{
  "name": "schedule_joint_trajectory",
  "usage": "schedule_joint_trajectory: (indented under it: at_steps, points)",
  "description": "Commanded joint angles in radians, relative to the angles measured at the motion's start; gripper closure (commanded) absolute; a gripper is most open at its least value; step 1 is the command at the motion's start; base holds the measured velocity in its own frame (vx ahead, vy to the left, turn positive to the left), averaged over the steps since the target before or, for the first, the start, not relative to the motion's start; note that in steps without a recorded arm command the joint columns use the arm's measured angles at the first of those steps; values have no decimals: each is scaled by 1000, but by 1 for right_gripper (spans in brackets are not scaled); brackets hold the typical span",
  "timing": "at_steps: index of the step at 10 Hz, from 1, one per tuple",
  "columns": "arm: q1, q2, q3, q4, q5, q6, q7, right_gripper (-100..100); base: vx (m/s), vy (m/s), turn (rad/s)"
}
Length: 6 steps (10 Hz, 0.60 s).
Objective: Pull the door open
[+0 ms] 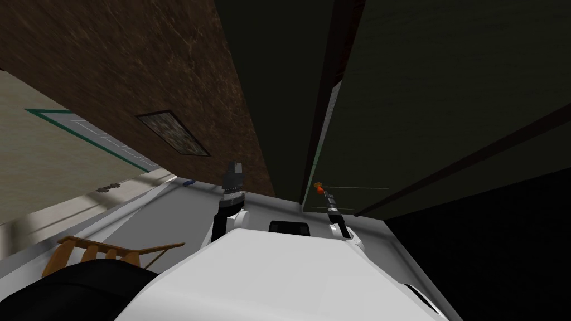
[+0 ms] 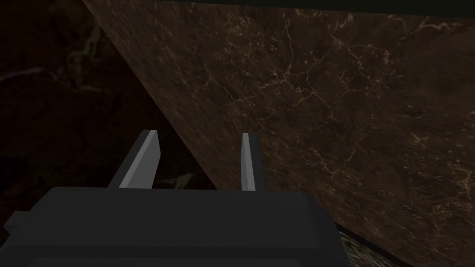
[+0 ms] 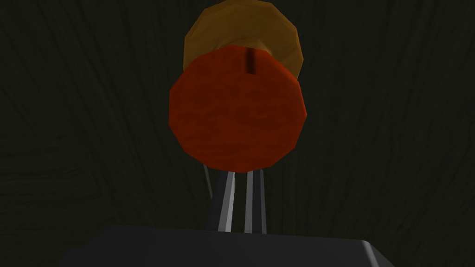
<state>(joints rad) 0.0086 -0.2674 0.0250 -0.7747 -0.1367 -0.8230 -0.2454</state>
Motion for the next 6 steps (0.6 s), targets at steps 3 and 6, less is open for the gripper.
schedule_joint_trajectory:
  at_steps: [3, 6]
  points:
    - [0, 16, 10, -17, -36, 0, -76, 100, -120, -40, 205]
    - [0, 19, 7, -15, -74, 0, -141, 100, -97, -37, 180]
